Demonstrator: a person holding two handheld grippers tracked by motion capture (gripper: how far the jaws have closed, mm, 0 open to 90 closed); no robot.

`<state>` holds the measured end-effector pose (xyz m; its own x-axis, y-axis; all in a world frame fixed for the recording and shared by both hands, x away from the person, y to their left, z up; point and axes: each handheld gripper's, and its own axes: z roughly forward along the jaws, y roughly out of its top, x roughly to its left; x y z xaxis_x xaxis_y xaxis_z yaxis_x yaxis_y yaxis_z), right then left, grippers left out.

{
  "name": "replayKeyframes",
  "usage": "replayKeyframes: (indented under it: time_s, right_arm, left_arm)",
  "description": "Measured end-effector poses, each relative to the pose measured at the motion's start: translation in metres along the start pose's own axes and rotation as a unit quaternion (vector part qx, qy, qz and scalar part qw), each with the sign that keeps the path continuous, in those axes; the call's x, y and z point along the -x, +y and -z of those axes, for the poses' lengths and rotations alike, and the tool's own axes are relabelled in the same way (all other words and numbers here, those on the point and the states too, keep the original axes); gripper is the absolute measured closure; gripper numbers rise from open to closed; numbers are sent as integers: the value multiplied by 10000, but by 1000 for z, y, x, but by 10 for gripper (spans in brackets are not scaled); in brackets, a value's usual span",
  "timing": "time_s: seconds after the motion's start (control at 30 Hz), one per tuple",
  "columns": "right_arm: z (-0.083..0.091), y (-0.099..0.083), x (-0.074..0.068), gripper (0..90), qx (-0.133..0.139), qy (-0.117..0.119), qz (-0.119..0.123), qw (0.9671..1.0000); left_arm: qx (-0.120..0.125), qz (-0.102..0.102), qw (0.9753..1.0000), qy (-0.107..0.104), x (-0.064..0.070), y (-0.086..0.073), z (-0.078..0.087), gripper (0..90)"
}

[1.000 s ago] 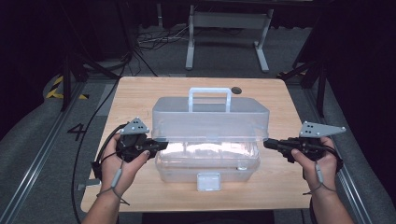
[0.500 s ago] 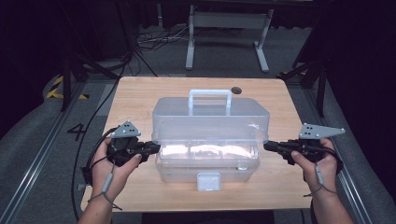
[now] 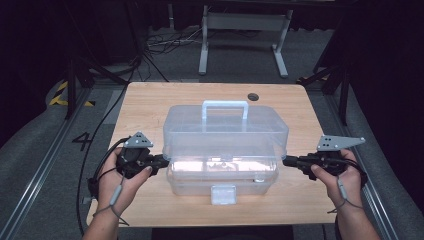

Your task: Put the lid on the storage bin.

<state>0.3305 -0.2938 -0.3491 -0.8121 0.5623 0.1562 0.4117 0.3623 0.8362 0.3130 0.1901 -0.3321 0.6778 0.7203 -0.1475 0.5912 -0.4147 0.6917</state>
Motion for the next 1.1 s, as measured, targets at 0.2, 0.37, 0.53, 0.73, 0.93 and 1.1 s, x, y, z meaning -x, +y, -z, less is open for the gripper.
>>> replayKeyframes:
  time_s: [0.2, 0.37, 0.53, 0.73, 0.93, 1.1]
  right_arm:
    - [0, 0, -1, 900, -106, 16, 16, 9999]
    - [-1, 0, -1, 900, -240, 24, 44, 9997]
    - [-1, 0, -2, 900, -403, 68, 66, 9991]
    - [-2, 0, -3, 899, -577, 110, 93, 9982]
    - [-4, -1, -3, 899, -733, 139, 108, 9972]
    - [-5, -1, -3, 899, -884, 146, 138, 9959]
  left_arm:
    - [-95, -59, 9999, 1, 0, 0, -1, 790]
    - [-211, -92, 9997, -18, 0, -1, -3, 790]
    - [-354, -117, 9993, -54, 0, -1, -5, 789]
    - [-560, -192, 9982, -73, 0, -2, -9, 790]
    - [-704, -259, 9971, -83, 0, -2, -11, 791]
    - [-882, -354, 9954, -88, 0, -3, -14, 791]
